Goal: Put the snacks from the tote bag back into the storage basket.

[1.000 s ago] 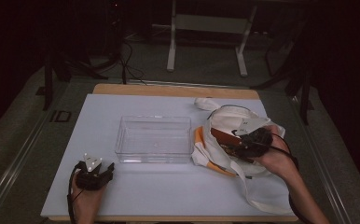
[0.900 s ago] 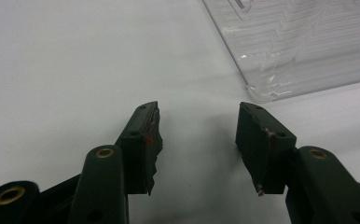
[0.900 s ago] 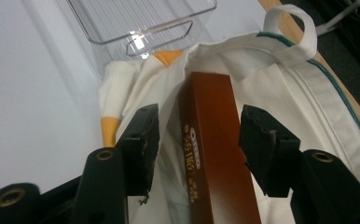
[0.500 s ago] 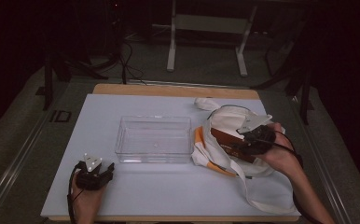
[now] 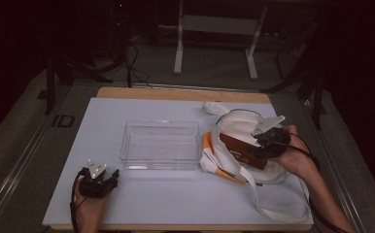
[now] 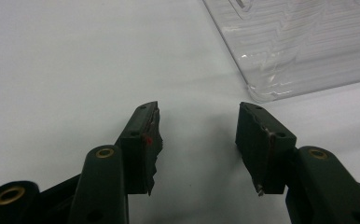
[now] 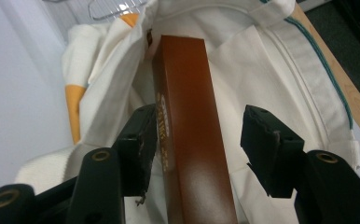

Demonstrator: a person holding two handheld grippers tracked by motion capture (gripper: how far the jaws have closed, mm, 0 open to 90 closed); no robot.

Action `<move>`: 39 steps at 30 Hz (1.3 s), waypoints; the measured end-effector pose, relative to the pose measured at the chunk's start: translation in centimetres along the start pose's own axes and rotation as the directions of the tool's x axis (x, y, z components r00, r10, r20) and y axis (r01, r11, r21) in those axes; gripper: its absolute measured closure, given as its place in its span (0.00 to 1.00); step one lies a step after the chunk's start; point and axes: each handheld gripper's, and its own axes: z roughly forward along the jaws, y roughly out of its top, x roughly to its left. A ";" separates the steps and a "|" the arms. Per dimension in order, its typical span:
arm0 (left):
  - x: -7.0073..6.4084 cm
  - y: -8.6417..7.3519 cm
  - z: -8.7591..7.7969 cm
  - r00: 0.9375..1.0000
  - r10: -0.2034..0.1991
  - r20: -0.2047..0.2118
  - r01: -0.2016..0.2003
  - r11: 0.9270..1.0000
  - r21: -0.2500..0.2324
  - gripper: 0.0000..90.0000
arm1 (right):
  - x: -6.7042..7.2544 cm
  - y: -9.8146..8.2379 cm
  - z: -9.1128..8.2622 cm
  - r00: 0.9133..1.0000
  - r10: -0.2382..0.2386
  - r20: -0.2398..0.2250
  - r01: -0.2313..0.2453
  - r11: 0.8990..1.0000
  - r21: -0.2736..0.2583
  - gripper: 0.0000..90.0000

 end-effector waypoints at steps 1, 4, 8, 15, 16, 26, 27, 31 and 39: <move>0.0 0.0 0.0 1.000 0.000 0.000 0.000 1.000 0.000 0.55 | -0.1 0.0 0.1 1.000 0.000 0.000 0.000 1.000 0.005 0.51; 0.0 0.0 0.0 1.000 0.000 0.000 0.000 1.000 0.001 0.55 | -0.3 -0.2 0.2 1.000 -0.003 0.004 0.003 1.000 0.020 0.50; 0.0 0.0 0.0 1.000 0.000 -0.001 0.000 1.000 0.001 0.55 | -0.5 -0.5 0.5 1.000 0.004 0.009 -0.004 0.999 0.032 0.48; 0.0 0.0 0.0 1.000 0.000 -0.002 0.000 1.000 0.000 0.55 | -1.0 -1.0 0.9 1.000 0.018 0.005 -0.018 0.998 0.056 0.47; 0.0 0.0 0.0 1.000 0.000 -0.002 0.000 1.000 0.000 0.55 | -1.1 -1.1 1.0 1.000 0.021 0.005 -0.021 0.998 0.064 0.47; 0.0 0.0 0.0 1.000 0.001 -0.001 -0.001 1.000 0.000 0.55 | -1.5 -1.3 1.7 1.000 0.027 0.006 -0.028 0.994 0.110 0.45; -0.1 0.0 0.0 1.000 0.000 -0.001 0.000 1.000 0.000 0.55 | -1.6 -1.3 1.7 1.000 0.028 0.005 -0.029 0.993 0.111 0.45; -0.1 0.0 0.1 1.000 0.004 0.003 -0.004 1.000 0.006 0.55 | -1.7 -1.5 1.9 0.999 0.034 0.002 -0.034 0.992 0.119 0.44; -0.1 0.0 0.1 1.000 0.003 -0.002 -0.003 1.000 0.003 0.55 | -1.8 -1.8 2.2 0.999 0.030 -0.023 -0.026 0.988 0.153 0.44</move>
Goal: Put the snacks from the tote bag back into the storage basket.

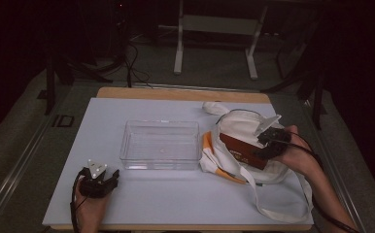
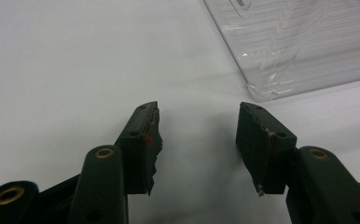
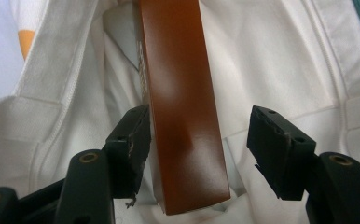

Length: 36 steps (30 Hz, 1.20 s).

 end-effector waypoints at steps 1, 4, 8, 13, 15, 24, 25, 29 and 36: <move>0.0 0.0 0.0 1.000 0.000 0.000 0.000 1.000 0.000 0.55 | 0.0 0.0 0.0 1.000 0.003 -0.003 -0.003 1.000 0.003 0.44; 0.0 0.0 0.0 1.000 0.000 -0.001 0.000 1.000 0.000 0.55 | -0.2 -0.1 0.2 1.000 0.005 -0.014 -0.005 1.000 0.011 0.44; 0.0 0.0 0.0 1.000 0.001 0.001 -0.001 1.000 0.001 0.55 | -0.3 -0.2 0.6 0.999 0.010 -0.038 -0.009 1.000 0.022 0.43; 0.0 0.0 0.0 1.000 0.001 0.001 -0.001 1.000 0.001 0.55 | -0.6 -0.4 1.3 0.999 0.015 -0.049 -0.012 0.999 0.049 0.42; 0.0 0.0 0.0 1.000 0.001 0.000 -0.001 1.000 0.001 0.55 | -0.6 -0.4 1.5 0.998 0.016 -0.055 -0.013 0.998 0.060 0.42; 0.0 0.0 0.0 1.000 0.000 -0.002 0.000 1.000 0.001 0.55 | -1.1 -0.7 2.3 0.996 0.037 -0.079 -0.029 0.995 0.100 0.39; 0.0 0.0 0.0 1.000 0.001 -0.001 -0.001 1.000 0.001 0.55 | -1.2 -0.8 2.4 0.996 0.037 -0.084 -0.028 0.994 0.107 0.39; 0.0 0.0 0.0 1.000 0.001 -0.001 -0.001 1.000 0.001 0.55 | -1.3 -1.1 3.0 0.995 0.046 -0.091 -0.033 0.990 0.137 0.38; 0.0 0.0 0.0 1.000 0.001 -0.002 -0.001 1.000 0.003 0.55 | -1.6 -1.3 3.5 0.993 0.047 -0.112 -0.029 0.986 0.164 0.37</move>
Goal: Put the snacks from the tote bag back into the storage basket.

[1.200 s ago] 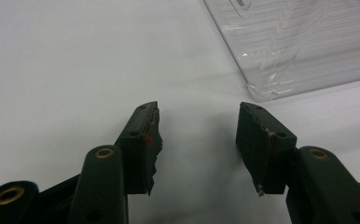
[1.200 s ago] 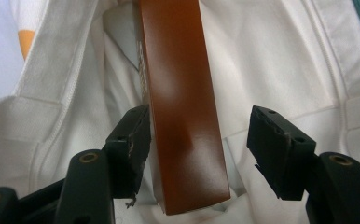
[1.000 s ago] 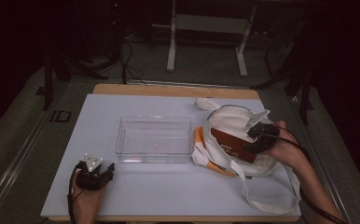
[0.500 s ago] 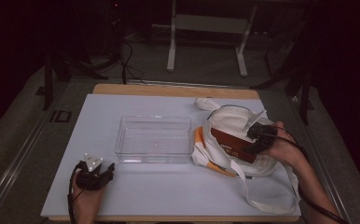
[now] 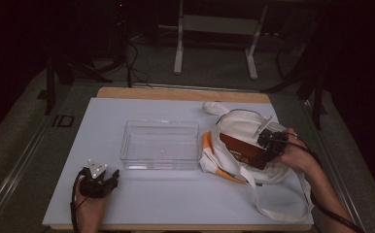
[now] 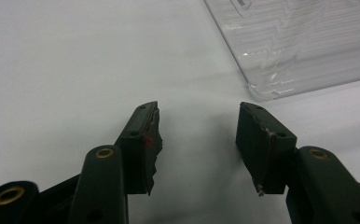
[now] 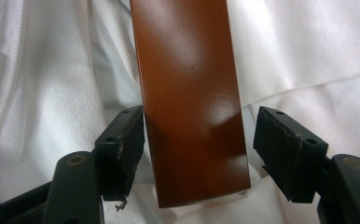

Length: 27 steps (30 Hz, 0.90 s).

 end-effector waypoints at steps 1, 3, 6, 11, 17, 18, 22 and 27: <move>0.0 0.0 0.0 1.000 0.000 0.000 0.000 1.000 0.000 0.55 | -0.1 0.0 0.1 1.000 -0.005 0.000 0.005 1.000 0.004 0.38; 0.0 0.0 0.0 1.000 0.000 0.000 0.000 1.000 0.001 0.55 | -0.1 0.0 0.2 1.000 -0.001 -0.012 0.001 1.000 0.016 0.38; 0.0 0.0 0.0 1.000 0.000 0.000 0.000 1.000 0.001 0.55 | -0.2 0.0 0.5 1.000 0.000 -0.026 0.001 0.999 0.035 0.39; 0.0 0.0 0.0 1.000 0.000 0.001 0.000 1.000 0.003 0.55 | -0.3 -0.1 1.2 0.999 -0.013 -0.050 0.017 0.997 0.070 0.40; 0.0 0.0 0.0 1.000 -0.001 0.000 0.001 1.000 0.003 0.55 | -0.5 0.0 1.3 0.996 -0.027 -0.088 0.035 0.995 0.092 0.44; 0.0 0.0 0.0 1.000 -0.001 0.000 0.001 1.000 0.003 0.55 | -0.5 0.0 1.4 0.995 -0.027 -0.091 0.036 0.995 0.097 0.44; 0.0 0.0 0.0 1.000 0.000 0.000 0.000 1.000 0.003 0.55 | -0.7 0.1 1.8 0.994 -0.022 -0.106 0.035 0.992 0.117 0.42; 0.0 0.0 0.0 1.000 -0.001 0.002 0.001 1.000 0.002 0.55 | -0.7 0.3 3.3 0.992 -0.016 -0.127 0.041 0.979 0.198 0.42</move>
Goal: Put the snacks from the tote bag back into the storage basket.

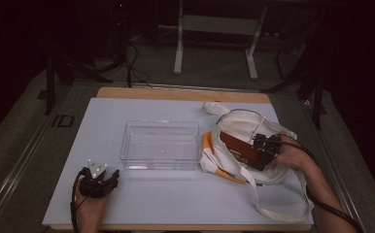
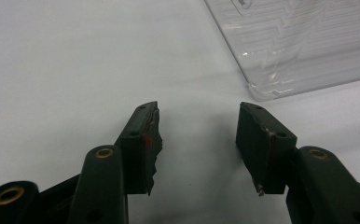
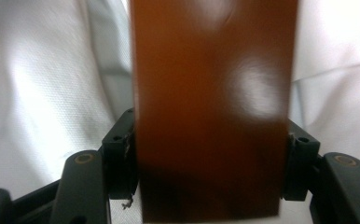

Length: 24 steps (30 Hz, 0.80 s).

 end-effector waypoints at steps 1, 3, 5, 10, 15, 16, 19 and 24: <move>0.0 0.0 0.0 1.000 0.000 0.000 0.000 1.000 0.000 0.55 | 0.0 0.1 0.3 1.000 0.001 -0.008 -0.001 1.000 0.013 0.42; 0.0 0.0 0.0 1.000 0.000 0.001 0.000 1.000 0.000 0.55 | -0.2 0.2 0.7 1.000 0.006 -0.016 -0.005 1.000 0.026 0.43; 0.0 0.0 0.0 1.000 0.001 0.001 -0.001 1.000 0.000 0.55 | -0.2 0.2 0.8 1.000 0.012 -0.022 -0.011 1.000 0.023 0.43; 0.0 0.0 0.0 1.000 0.001 0.000 -0.001 1.000 -0.001 0.55 | -0.3 0.4 0.9 1.000 0.006 -0.027 -0.005 0.999 0.033 0.44; 0.0 0.0 0.0 1.000 0.001 -0.001 -0.001 1.000 0.000 0.55 | -0.2 0.4 1.0 0.999 0.004 -0.034 -0.003 1.000 0.029 0.46; 0.0 0.0 0.0 1.000 0.001 -0.001 -0.001 1.000 -0.001 0.55 | -0.3 0.4 1.1 0.999 0.006 -0.041 -0.005 1.000 0.031 0.46; 0.0 0.0 0.0 1.000 0.000 -0.001 0.000 1.000 -0.002 0.55 | -0.3 0.4 1.1 0.999 0.004 -0.047 -0.002 1.000 0.030 0.47; 0.0 0.0 0.0 1.000 -0.002 0.000 0.002 1.000 -0.004 0.55 | -0.3 0.4 0.8 0.998 -0.014 -0.059 0.016 0.999 0.031 0.48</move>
